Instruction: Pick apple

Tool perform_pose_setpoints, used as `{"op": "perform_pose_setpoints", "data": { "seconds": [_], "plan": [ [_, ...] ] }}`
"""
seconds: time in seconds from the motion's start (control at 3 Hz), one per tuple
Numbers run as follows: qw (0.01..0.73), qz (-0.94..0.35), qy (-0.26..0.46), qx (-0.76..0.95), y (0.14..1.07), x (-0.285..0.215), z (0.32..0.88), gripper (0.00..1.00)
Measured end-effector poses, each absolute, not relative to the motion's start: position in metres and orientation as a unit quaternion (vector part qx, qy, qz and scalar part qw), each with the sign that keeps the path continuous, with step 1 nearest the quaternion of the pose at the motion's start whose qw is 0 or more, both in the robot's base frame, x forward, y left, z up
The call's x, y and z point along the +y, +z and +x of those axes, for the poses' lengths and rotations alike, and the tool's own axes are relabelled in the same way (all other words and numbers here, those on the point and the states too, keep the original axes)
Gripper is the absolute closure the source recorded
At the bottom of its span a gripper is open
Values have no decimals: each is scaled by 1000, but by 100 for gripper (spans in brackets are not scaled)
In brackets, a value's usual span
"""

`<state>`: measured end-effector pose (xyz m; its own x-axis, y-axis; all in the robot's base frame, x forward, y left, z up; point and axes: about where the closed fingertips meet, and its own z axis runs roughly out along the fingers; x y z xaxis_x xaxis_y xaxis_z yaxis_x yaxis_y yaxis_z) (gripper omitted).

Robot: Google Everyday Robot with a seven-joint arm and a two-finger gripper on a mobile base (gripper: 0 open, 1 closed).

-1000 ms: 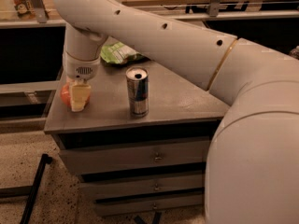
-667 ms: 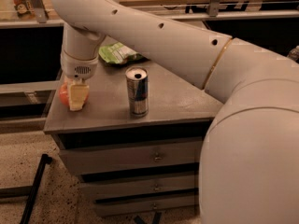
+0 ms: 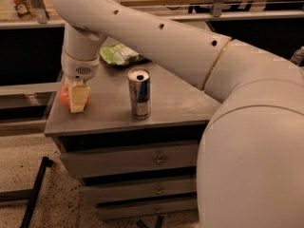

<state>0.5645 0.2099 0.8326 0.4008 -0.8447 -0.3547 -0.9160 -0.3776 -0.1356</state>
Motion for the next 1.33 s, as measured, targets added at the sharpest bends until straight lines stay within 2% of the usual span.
{"op": "perform_pose_setpoints", "data": {
  "seconds": [0.33,1.0,1.33],
  "plan": [
    [157,-822,114,535,833,210,564,100],
    [199,-837,45,508,904,220,551,100],
    [199,-837,45,508,904,220,551,100]
  ]
}}
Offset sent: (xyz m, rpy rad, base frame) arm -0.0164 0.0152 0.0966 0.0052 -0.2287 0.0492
